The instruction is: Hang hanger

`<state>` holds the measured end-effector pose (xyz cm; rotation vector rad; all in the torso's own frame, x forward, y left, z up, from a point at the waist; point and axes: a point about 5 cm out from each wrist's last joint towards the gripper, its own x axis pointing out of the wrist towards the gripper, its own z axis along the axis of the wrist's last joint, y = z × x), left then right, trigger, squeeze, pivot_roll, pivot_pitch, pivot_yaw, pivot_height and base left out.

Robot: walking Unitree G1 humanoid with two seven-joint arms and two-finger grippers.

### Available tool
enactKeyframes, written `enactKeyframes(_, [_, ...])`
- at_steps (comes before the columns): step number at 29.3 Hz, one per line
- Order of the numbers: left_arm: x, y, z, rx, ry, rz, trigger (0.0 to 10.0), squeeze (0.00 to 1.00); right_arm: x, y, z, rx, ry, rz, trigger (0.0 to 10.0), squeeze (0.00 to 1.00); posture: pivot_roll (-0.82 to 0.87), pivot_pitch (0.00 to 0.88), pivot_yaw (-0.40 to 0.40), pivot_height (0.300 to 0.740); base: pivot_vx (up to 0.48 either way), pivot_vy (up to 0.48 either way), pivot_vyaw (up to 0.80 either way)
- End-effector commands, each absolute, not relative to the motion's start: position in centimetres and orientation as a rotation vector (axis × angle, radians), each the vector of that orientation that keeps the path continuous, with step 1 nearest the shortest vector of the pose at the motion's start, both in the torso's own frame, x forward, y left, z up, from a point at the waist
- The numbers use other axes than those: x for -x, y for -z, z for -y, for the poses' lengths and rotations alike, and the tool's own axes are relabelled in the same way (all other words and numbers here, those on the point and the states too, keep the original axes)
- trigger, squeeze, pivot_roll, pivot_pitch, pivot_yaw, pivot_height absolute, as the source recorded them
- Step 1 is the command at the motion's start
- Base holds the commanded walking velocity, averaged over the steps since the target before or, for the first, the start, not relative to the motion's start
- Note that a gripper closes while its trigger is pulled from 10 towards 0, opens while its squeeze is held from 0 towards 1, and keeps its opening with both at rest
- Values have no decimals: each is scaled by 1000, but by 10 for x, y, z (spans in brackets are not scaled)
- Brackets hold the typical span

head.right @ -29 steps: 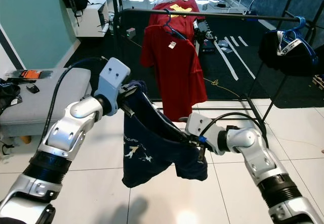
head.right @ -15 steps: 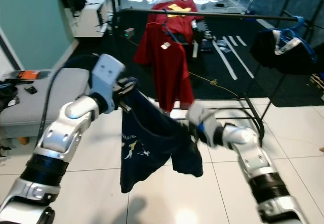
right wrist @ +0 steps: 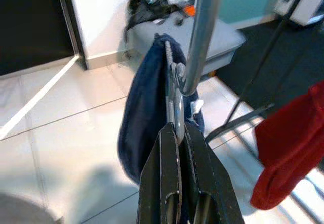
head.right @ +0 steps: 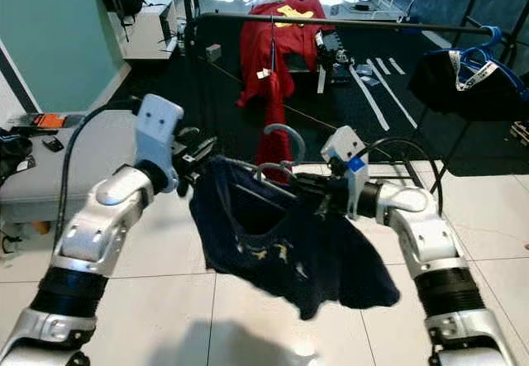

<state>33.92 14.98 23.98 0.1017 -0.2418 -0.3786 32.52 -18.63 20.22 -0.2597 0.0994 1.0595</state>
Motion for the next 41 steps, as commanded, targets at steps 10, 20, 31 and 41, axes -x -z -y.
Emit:
enactKeyframes(10, [-338,-247,-179,116,256,304,10000,0,-295,-236,217,-146,-1329,-116,0,0,-17,64,-21,740,0,0,0])
enactKeyframes(20, [-334,-230,-181,135,288,257,10000,0,-278,-268,220,-385,-1538,19,0,0,-22,66,-29,740,0,0,0])
enactKeyframes(31, [-332,-229,-180,139,293,256,10000,0,-275,-273,225,-449,-1550,9,0,0,-22,64,-30,740,0,0,0])
enactKeyframes(41, [-331,-231,-200,74,243,262,10000,0,-284,-270,233,-441,-1439,11,0,0,-23,61,-28,740,0,0,0])
